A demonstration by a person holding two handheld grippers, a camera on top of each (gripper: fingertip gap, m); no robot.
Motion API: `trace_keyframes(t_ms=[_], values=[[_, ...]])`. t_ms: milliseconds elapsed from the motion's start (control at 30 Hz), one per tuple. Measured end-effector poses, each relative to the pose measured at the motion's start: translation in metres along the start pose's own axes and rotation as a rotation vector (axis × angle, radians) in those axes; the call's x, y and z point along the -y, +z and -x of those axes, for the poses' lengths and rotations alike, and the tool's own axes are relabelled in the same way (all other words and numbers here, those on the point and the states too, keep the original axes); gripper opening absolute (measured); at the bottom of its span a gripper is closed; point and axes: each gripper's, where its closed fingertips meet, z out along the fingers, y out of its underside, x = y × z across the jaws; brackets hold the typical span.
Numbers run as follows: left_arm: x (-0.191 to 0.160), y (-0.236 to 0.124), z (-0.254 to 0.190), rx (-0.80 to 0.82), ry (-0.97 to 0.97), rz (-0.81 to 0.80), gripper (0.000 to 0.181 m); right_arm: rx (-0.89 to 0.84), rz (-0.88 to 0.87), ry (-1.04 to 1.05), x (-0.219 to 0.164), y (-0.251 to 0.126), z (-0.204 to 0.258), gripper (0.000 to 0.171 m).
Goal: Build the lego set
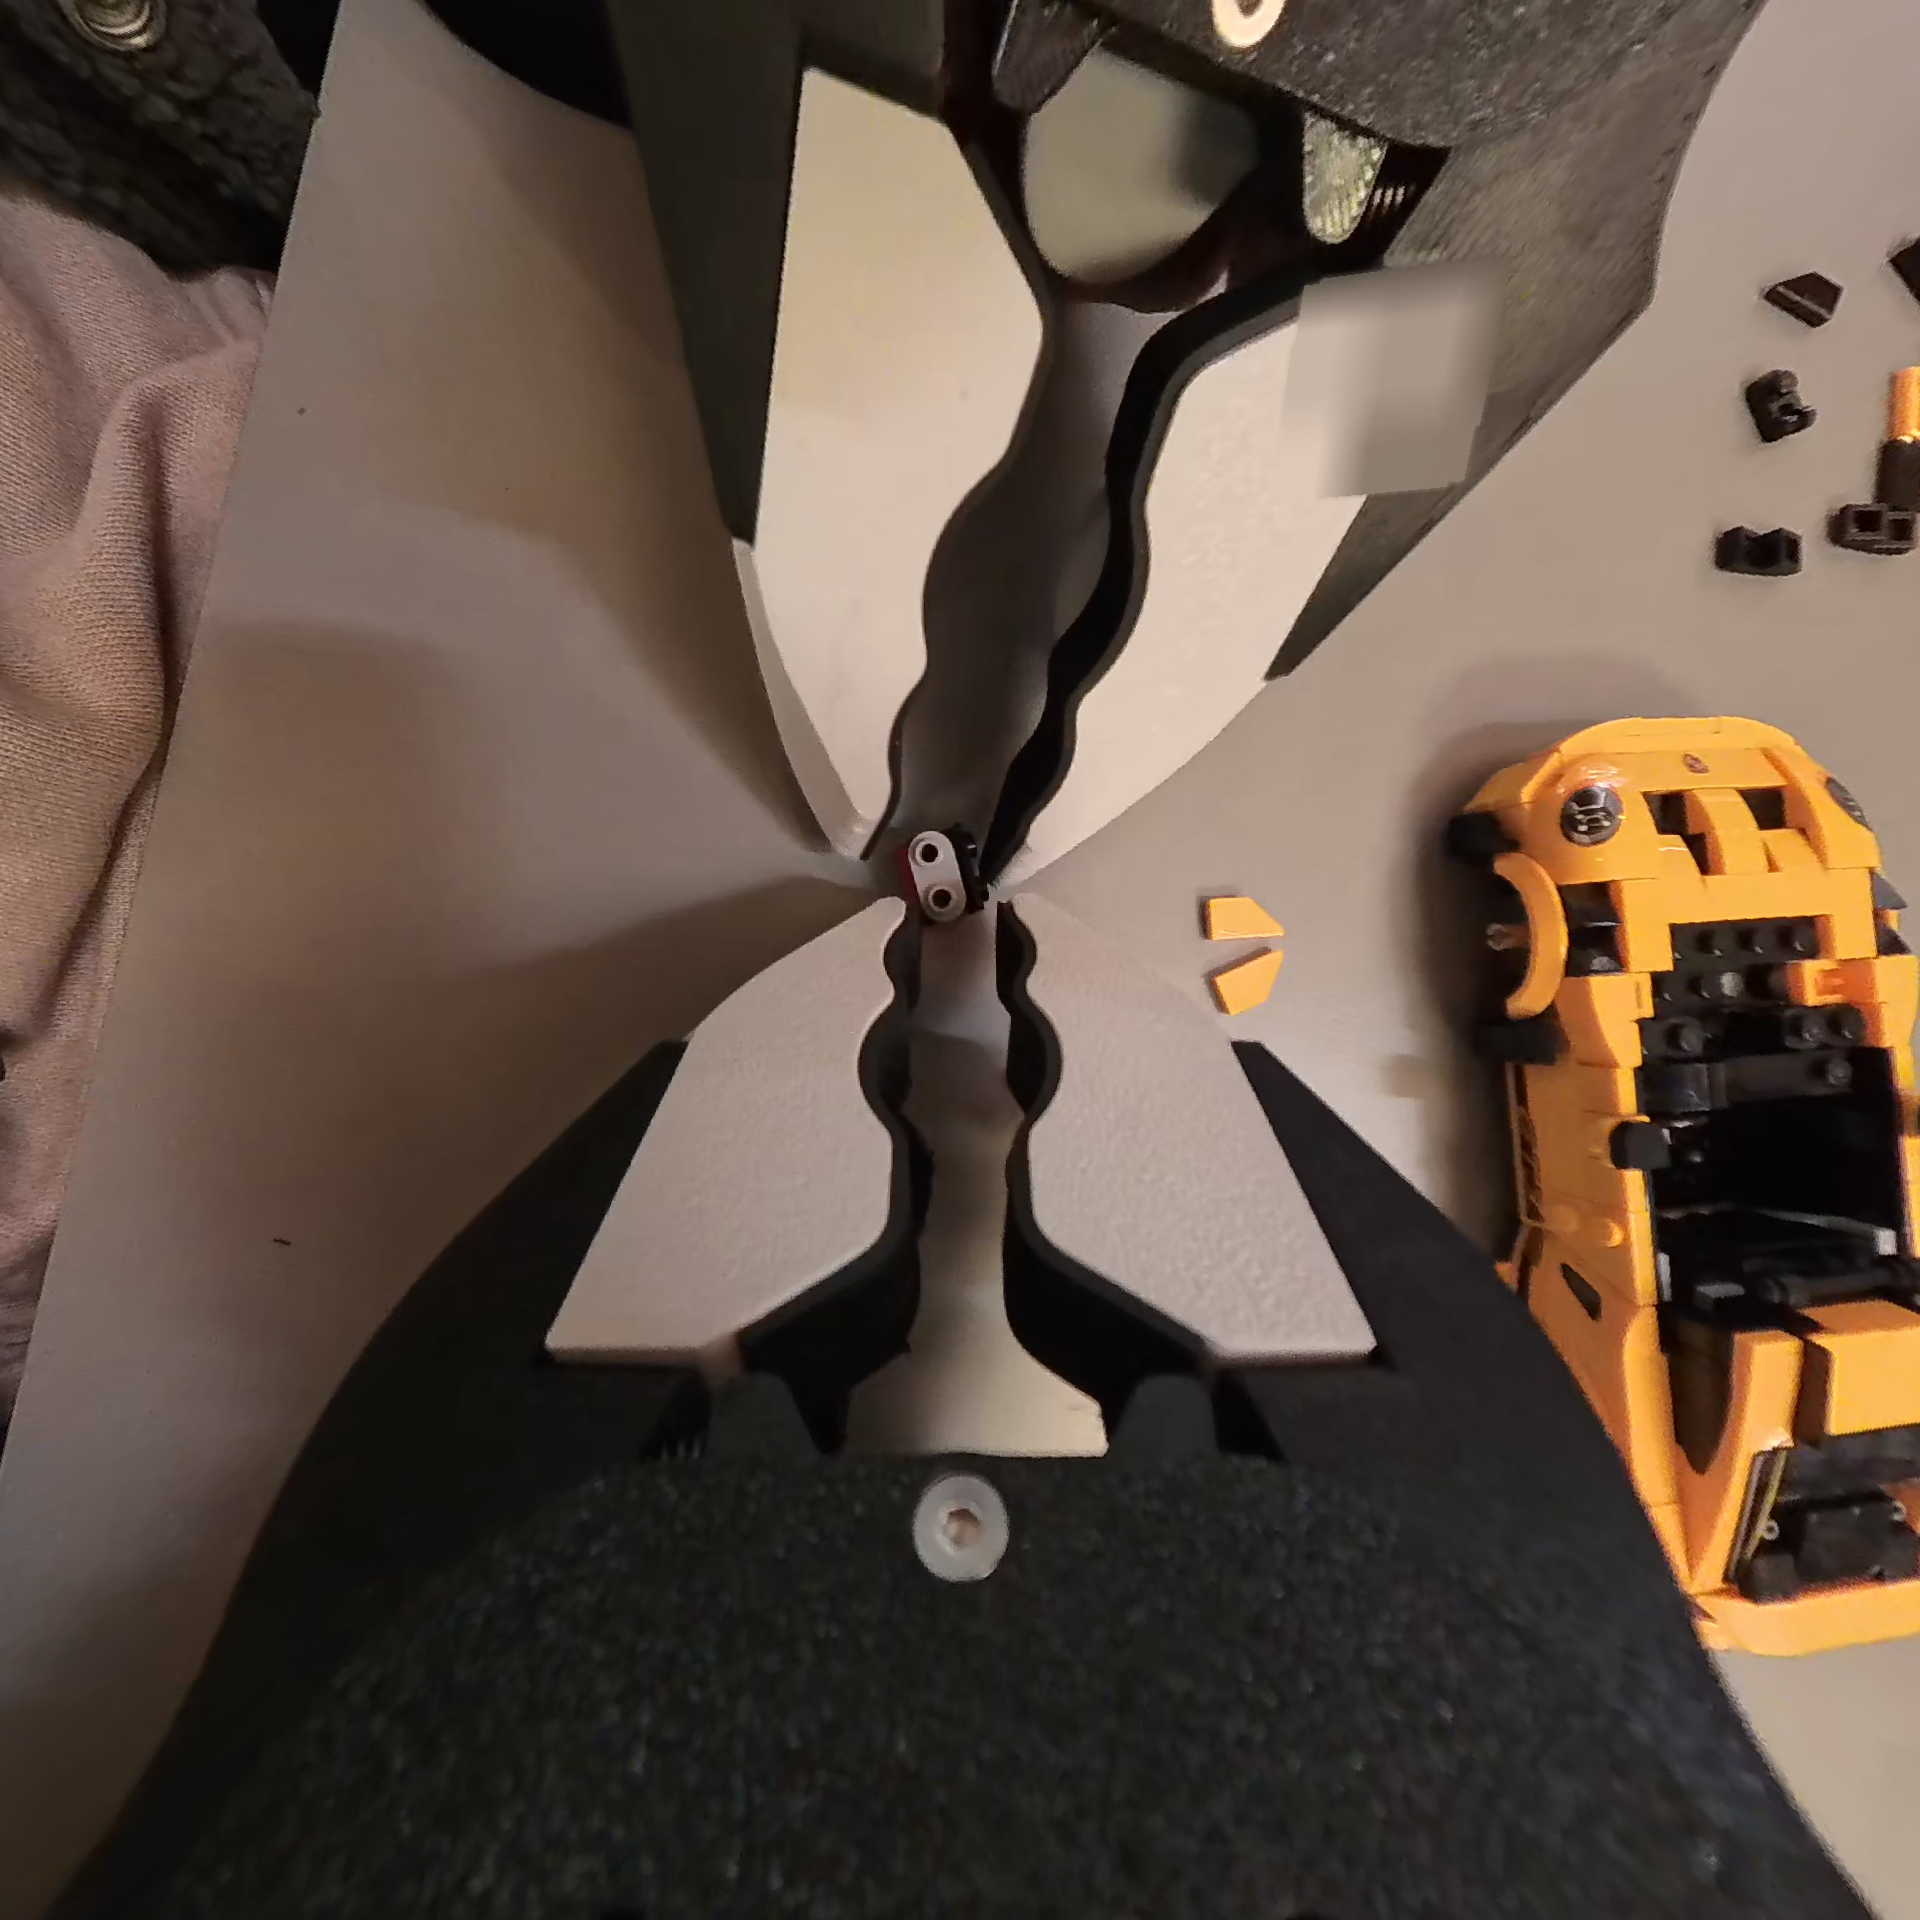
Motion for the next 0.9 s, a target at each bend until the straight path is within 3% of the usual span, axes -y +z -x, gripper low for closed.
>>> trace_keyframes(t_ms=[333,733,900], values=[[-0.001,0.0,0.002,-0.015,-0.052,0.003,0.012,-0.03,-0.022,-0.017,-0.001,-0.001,0.002,0.019],[0.016,-0.013,0.003,-0.303,-0.369,-0.07,0.011,-0.467,-0.177,-0.387,0.02,-0.028,0.002,0.03],[0.018,-0.011,0.005,-0.353,-0.426,-0.063,0.011,-0.521,-0.139,-0.409,0.014,-0.019,-0.001,0.028]])
